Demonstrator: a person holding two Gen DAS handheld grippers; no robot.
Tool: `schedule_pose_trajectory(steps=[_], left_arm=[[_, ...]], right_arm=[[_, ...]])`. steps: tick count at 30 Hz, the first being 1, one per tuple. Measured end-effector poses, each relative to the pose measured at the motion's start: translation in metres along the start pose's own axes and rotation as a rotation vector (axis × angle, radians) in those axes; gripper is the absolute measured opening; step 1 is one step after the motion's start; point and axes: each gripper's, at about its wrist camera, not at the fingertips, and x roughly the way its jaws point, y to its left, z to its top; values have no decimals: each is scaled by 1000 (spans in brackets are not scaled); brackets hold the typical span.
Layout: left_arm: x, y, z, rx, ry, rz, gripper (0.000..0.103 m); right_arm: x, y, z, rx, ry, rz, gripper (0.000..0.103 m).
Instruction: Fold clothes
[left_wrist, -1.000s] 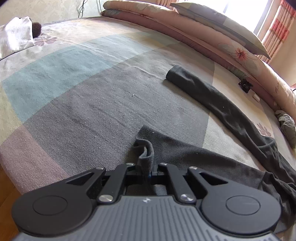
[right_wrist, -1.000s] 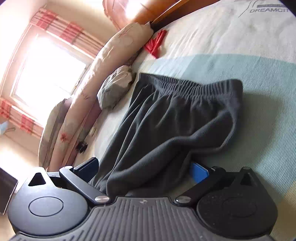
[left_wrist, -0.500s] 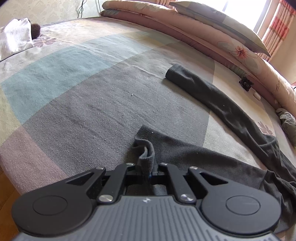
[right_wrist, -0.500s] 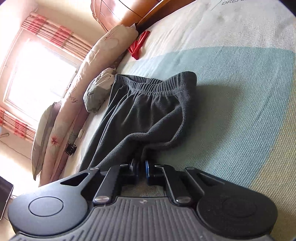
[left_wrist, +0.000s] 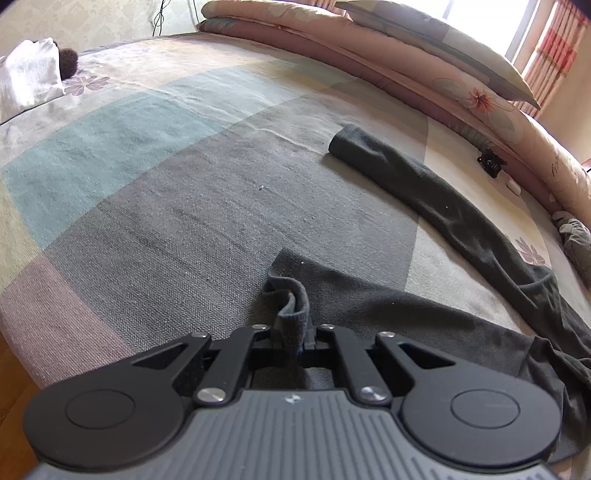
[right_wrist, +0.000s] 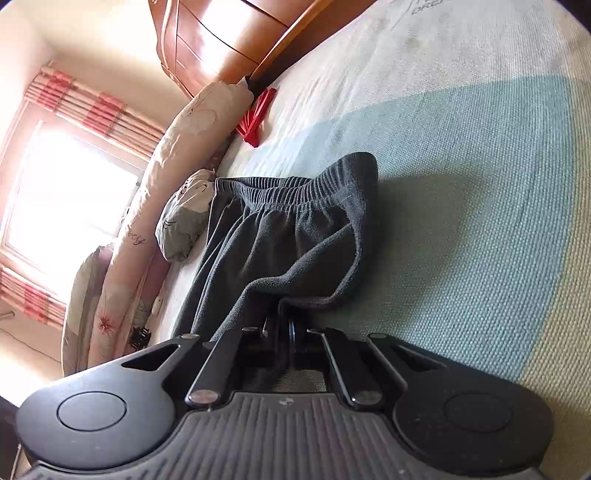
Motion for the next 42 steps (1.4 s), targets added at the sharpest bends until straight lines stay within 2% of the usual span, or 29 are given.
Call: schedule_pose_trajectory(steps=[8, 14, 21, 26, 32, 36, 39, 41, 42], left_arm=[[-13, 0, 3, 1, -29, -12, 2], [-33, 0, 12, 13, -62, -35, 2], [-50, 2, 16, 30, -69, -46, 2], [-59, 11, 21, 12, -74, -50, 2], [-47, 11, 17, 10, -35, -27, 2], [-47, 14, 10, 18, -17, -15, 2], [-46, 19, 5, 12, -1, -10, 2], [-45, 21, 2, 10, 8, -3, 2], [-44, 20, 2, 11, 9, -2, 2]], right_arm=[[-12, 11, 9, -39, 43, -34, 2], [-46, 23, 16, -101, 21, 17, 2], [-90, 22, 22, -122, 21, 6, 2], [-117, 13, 31, -114, 9, -30, 2], [-101, 4, 24, -137, 110, -129, 2], [-99, 2, 17, -148, 139, -173, 7], [-108, 16, 16, -238, 109, -211, 9], [-112, 30, 17, -293, 102, -181, 13], [-113, 38, 17, -321, 108, -159, 18]])
